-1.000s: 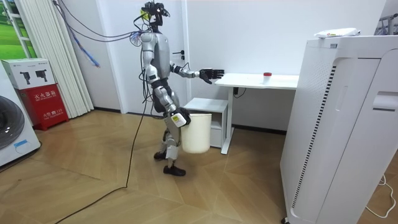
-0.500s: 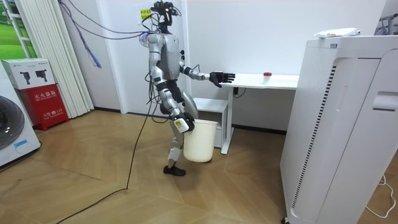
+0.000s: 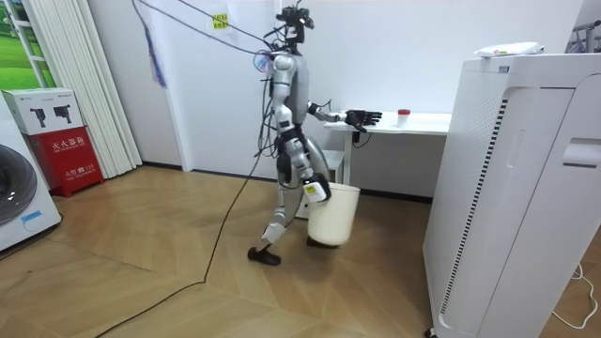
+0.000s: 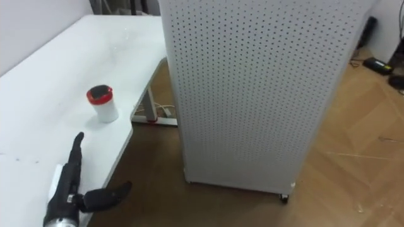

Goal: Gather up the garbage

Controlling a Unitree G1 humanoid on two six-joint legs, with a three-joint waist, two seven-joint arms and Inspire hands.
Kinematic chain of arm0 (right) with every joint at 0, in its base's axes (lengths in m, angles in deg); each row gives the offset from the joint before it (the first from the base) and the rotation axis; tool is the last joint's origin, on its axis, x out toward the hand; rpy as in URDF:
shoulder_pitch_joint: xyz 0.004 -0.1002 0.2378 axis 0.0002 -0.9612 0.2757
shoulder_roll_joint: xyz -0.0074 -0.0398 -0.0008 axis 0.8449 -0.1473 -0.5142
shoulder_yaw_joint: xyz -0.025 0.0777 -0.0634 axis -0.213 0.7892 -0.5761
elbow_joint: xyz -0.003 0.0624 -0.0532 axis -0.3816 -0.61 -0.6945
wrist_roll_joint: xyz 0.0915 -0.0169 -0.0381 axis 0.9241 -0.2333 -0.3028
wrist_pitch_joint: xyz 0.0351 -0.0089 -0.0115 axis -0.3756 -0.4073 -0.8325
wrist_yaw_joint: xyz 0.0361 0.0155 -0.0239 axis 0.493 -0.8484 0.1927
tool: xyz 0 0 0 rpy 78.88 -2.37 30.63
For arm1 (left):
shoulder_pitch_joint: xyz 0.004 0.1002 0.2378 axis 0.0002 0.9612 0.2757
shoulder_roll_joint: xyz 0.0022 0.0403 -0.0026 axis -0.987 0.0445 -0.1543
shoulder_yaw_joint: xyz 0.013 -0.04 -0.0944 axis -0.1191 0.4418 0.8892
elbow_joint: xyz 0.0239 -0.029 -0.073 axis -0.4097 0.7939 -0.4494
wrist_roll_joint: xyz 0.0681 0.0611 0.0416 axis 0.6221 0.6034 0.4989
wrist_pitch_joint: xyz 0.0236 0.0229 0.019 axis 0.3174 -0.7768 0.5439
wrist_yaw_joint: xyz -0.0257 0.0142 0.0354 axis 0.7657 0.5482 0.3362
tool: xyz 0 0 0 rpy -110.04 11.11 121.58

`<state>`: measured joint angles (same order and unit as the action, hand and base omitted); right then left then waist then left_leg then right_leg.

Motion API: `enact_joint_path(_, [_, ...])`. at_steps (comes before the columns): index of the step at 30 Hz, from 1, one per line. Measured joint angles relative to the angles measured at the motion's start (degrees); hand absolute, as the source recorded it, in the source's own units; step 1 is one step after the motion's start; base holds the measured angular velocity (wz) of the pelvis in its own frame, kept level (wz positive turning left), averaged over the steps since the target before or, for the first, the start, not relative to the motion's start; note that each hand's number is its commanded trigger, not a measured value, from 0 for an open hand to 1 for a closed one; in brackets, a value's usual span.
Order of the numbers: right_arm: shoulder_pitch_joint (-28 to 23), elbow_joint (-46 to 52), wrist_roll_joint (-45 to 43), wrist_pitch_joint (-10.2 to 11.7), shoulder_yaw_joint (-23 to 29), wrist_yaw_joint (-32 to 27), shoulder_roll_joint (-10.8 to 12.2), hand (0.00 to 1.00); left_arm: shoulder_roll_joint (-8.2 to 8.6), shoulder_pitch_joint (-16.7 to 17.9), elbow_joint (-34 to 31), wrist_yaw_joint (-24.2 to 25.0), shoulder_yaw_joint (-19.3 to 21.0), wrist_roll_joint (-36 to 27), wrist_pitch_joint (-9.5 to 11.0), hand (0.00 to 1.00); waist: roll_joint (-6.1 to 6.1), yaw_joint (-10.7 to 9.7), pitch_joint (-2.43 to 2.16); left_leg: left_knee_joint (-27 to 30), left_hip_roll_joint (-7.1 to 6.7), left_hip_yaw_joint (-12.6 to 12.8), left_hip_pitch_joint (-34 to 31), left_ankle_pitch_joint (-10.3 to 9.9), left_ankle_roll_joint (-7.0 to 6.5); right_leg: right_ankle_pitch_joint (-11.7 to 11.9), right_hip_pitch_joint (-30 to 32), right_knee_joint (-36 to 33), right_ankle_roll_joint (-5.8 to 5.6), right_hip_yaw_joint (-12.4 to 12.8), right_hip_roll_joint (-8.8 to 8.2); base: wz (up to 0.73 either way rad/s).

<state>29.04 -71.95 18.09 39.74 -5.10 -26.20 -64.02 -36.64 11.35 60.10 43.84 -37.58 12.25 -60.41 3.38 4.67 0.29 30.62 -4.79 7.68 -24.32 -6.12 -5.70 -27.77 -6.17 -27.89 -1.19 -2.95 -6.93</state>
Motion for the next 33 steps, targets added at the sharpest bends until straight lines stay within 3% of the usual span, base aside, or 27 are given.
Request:
enact_joint_path(1, [0.2, 0.1, 0.0, 0.2, 0.0, 0.0, 0.0, 1.00, -0.04, 0.0, -0.1, -0.3, 0.0, 0.0, 0.0, 0.00, -0.08, 0.1, -0.02, 1.1, -0.05, 0.2, 0.1, -1.2, -0.16, 0.2, 0.1, -1.8, -0.30, -0.6, -0.29, -0.07])
enact_joint_path(3, [0.6, 0.2, 0.1, 1.1, 0.0, 0.0, 0.0, 1.00, -0.12, -0.3, -0.4, -1.7, 0.0, -0.1, 0.1, 0.00, -0.06, -0.5, 0.08, 3.5, -1.64, 0.2, 1.2, -5.1, -1.39, 2.3, 2.7, -13.4, -2.68, -3.0, -2.88, 0.23])
enact_joint_path(4, [0.6, 0.2, 0.1, 1.3, 0.0, -0.1, 0.0, 1.00, -0.11, -0.3, -0.6, -2.0, 0.0, 0.0, 0.1, 0.00, -0.07, -1.0, 0.11, 3.9, -2.20, 0.2, 1.8, -5.9, -1.76, 3.6, 3.7, -16.4, -2.76, -3.5, -3.27, 0.49])
enact_joint_path(5, [0.3, 0.2, 0.1, 1.5, 0.0, -0.2, -0.1, 1.00, -0.14, -0.3, -0.9, -2.5, 0.0, 0.1, 0.1, 0.00, -0.33, -1.3, 0.03, 4.3, -2.84, 0.1, 3.0, -7.3, -2.55, 7.4, 5.3, -22.0, -2.83, -3.5, -4.05, 0.43])
enact_joint_path(6, [0.3, 0.1, 0.1, 1.5, 0.0, -0.4, -0.1, 1.00, -0.10, -0.4, -1.3, -3.2, -0.2, 0.1, 0.1, 0.00, -0.88, -1.1, 0.24, 4.1, -3.11, -0.5, 4.2, -8.3, -2.93, 12.4, 6.8, -25.6, -2.99, -3.5, -4.00, 0.34])
enact_joint_path(7, [0.2, 0.0, 0.3, 1.6, 0.0, -0.5, -0.1, 1.00, -0.04, -0.4, -1.5, -3.6, -0.2, 0.1, 0.1, 0.00, -1.28, -1.1, 0.33, 3.7, -3.12, -1.1, 5.1, -8.7, -3.04, 15.0, 7.5, -27.1, -2.90, -3.6, -3.93, 0.18])
enact_joint_path(8, [0.2, -0.3, 0.8, 1.7, 0.0, -0.5, 0.0, 1.00, -0.02, -0.4, -1.9, -4.4, 0.0, 0.2, 0.1, 0.00, -1.82, -0.9, 0.48, 2.0, -3.09, -2.2, 6.6, -8.9, -3.12, 15.4, 9.4, -29.3, -2.89, -3.8, -3.87, 0.15])
enact_joint_path(10, [0.1, -0.2, 1.2, 1.8, 0.0, 0.1, 0.0, 1.00, -0.16, -0.4, -2.6, -5.6, 0.1, 0.4, 0.4, 0.00, -2.25, -1.0, 0.63, -0.5, -3.06, -3.7, 8.7, -8.6, -3.16, 11.3, 14.0, -30.6, -2.51, -4.9, -3.68, 0.28])
enact_joint_path(12, [-0.7, -0.2, 1.6, 2.1, -0.4, 0.7, 0.1, 1.00, -0.23, -0.4, -2.6, -5.9, -0.8, 0.5, 1.6, 0.00, -2.39, -1.6, 0.70, -2.8, -2.93, -7.0, 11.7, -8.6, -3.11, 7.5, 18.1, -23.9, -1.60, -5.1, -1.95, 0.60])
enact_joint_path(14, [-0.5, -0.4, 1.7, 2.3, -0.4, 0.0, 0.1, 1.00, -0.24, -0.5, -2.6, -5.9, -2.8, 0.5, 1.7, 0.00, -2.33, -2.1, 0.75, -4.6, -2.88, -9.0, 13.7, -8.6, -2.96, 7.3, 20.0, -14.6, -1.51, -4.9, -1.51, 0.59])
enact_joint_path(16, [-0.3, -1.3, 1.7, 2.3, -0.4, -0.5, -0.1, 1.00, -0.25, -0.4, -2.5, -5.9, -4.1, 0.5, 1.7, 0.00, -2.01, -2.1, 0.79, -5.9, -2.88, -10.3, 15.6, -8.9, -2.43, 10.2, 20.2, -2.7, -1.24, -4.0, -0.78, 0.48])
enact_joint_path(17, [-0.6, -1.3, 1.3, 2.4, -0.4, -0.6, 0.1, 1.00, -0.02, -0.3, -1.8, -5.9, -4.2, 0.5, 1.7, 0.00, -2.15, -2.6, 0.75, -6.1, -2.64, -11.7, 16.9, -9.1, -1.94, 15.6, 19.6, 0.2, -1.34, -3.0, 0.13, 0.40])
enact_joint_path(18, [-0.6, -1.2, 1.0, 2.4, -0.5, -0.4, 0.2, 1.00, -0.12, -0.4, -1.5, -5.9, -4.3, 0.6, 1.7, 0.00, -2.35, -2.7, 0.45, -6.8, -1.80, -11.7, 17.7, -9.3, -1.52, 16.0, 17.7, 2.4, -0.97, -3.5, 0.81, 0.29])
enact_joint_path(20, [0.4, -1.0, -0.1, 2.7, -1.2, -0.2, 0.4, 1.00, -0.41, -0.4, -1.5, -5.9, -3.7, 0.5, 1.7, 0.00, -2.29, -2.5, 0.50, -7.6, -0.68, -11.6, 18.4, -9.3, -0.83, 16.6, 16.1, 4.8, -0.23, -3.7, 2.02, -0.01])
enact_joint_path(24, [0.8, 0.6, -2.9, 3.4, -1.7, 0.8, 0.1, 1.00, -0.36, -0.3, -1.4, -5.8, -3.5, 0.5, 1.7, 0.00, -1.51, -2.9, 0.64, -11.8, 0.83, -11.0, 21.7, -8.9, -0.14, 17.0, 13.1, 8.6, 0.18, -3.6, 3.63, -0.06])
enact_joint_path(33, [0.8, 0.6, -5.7, 3.4, -1.7, 2.0, 0.2, 1.00, -0.40, -0.3, -0.3, -3.8, -3.5, -2.0, 1.7, 0.00, -0.83, -3.2, 0.64, -16.1, 2.12, -10.5, 25.0, -8.5, 0.62, 17.6, 10.5, 12.4, 0.96, -3.2, 5.15, -0.06])
